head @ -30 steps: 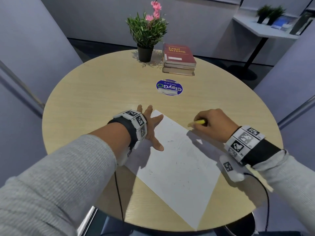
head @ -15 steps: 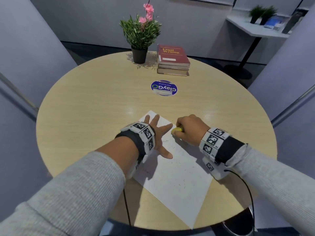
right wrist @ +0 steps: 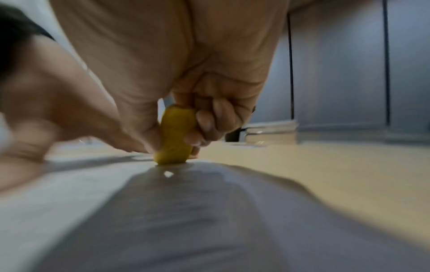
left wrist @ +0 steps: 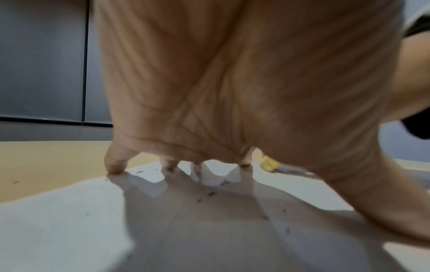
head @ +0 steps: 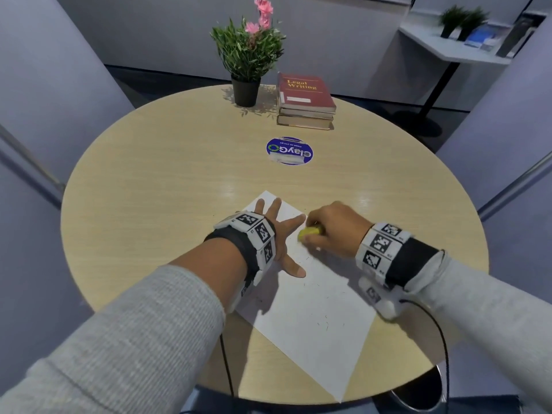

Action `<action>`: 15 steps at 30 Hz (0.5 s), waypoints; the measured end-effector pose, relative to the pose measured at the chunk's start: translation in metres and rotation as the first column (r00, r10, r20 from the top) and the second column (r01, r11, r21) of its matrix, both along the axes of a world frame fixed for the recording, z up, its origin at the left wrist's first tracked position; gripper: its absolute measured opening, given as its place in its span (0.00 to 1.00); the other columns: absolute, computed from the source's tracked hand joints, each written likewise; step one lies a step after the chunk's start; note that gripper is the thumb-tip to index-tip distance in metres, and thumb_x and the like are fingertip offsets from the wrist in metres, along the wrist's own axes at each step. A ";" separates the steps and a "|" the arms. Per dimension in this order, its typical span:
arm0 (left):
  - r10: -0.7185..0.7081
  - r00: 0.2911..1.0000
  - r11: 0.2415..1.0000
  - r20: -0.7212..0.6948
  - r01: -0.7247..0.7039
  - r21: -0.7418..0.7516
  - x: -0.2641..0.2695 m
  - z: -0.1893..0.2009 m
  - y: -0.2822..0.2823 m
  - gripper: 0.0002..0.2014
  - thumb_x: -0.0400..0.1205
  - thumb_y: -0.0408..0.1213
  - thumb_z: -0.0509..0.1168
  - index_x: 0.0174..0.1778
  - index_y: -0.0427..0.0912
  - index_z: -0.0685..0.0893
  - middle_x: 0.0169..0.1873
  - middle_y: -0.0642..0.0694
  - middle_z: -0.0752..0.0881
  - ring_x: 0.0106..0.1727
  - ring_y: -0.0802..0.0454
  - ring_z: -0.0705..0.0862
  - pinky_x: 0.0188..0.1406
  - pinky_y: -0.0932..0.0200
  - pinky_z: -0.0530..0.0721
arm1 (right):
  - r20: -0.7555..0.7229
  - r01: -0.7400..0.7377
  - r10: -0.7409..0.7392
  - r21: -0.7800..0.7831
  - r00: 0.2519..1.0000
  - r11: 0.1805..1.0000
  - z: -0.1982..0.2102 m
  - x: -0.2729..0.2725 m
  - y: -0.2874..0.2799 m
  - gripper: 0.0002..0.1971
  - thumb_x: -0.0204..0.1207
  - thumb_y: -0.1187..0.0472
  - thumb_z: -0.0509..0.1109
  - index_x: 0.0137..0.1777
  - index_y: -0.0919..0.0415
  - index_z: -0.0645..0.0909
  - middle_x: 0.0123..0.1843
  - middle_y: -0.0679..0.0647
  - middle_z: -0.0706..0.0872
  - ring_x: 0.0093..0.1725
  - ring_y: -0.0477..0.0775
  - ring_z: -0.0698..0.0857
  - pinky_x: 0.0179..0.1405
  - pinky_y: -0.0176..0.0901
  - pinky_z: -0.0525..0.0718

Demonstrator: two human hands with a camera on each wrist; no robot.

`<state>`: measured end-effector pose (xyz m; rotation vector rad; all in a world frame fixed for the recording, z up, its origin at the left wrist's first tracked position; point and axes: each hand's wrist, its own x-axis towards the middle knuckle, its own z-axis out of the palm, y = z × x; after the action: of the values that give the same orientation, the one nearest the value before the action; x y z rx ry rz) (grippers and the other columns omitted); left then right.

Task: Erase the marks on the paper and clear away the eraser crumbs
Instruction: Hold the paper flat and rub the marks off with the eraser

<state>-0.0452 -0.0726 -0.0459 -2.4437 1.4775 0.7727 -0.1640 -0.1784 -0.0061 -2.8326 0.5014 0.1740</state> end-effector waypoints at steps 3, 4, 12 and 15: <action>0.004 1.000 1.000 -0.001 -0.004 0.009 0.000 0.000 0.000 0.63 0.55 0.80 0.67 0.78 0.73 0.32 0.81 0.46 0.27 0.80 0.30 0.29 0.70 0.16 0.50 | 0.012 0.045 -0.044 -0.033 0.999 0.998 -0.003 0.000 -0.005 0.13 0.73 0.47 0.70 0.45 0.57 0.83 0.38 0.55 0.85 0.39 0.58 0.83 0.41 0.50 0.84; 0.002 1.000 1.000 0.001 -0.002 0.009 0.001 0.000 0.000 0.63 0.56 0.79 0.68 0.78 0.73 0.32 0.81 0.46 0.27 0.80 0.30 0.30 0.70 0.16 0.50 | -0.020 -0.013 0.013 -0.022 1.000 1.000 -0.004 -0.003 0.006 0.11 0.73 0.48 0.69 0.45 0.56 0.83 0.35 0.54 0.84 0.37 0.57 0.83 0.40 0.50 0.84; 0.003 1.000 0.999 0.009 -0.004 0.043 -0.001 0.003 -0.001 0.64 0.55 0.80 0.67 0.77 0.73 0.30 0.81 0.46 0.26 0.80 0.31 0.29 0.71 0.17 0.49 | 0.016 0.025 -0.025 -0.010 1.000 1.000 -0.004 -0.003 -0.009 0.14 0.72 0.47 0.70 0.44 0.58 0.86 0.36 0.55 0.87 0.37 0.56 0.84 0.41 0.50 0.85; -0.008 1.000 0.998 0.024 0.006 0.056 -0.001 0.002 -0.003 0.64 0.55 0.80 0.67 0.77 0.72 0.29 0.81 0.45 0.26 0.80 0.30 0.29 0.71 0.17 0.50 | -0.012 -0.112 0.113 0.049 0.994 0.992 -0.010 -0.012 0.014 0.12 0.71 0.48 0.70 0.42 0.58 0.85 0.33 0.54 0.86 0.34 0.56 0.83 0.37 0.47 0.82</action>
<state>-0.0462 -0.0755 -0.0435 -2.3972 1.4353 0.7702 -0.1758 -0.1649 -0.0157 -2.8151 0.3359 0.2249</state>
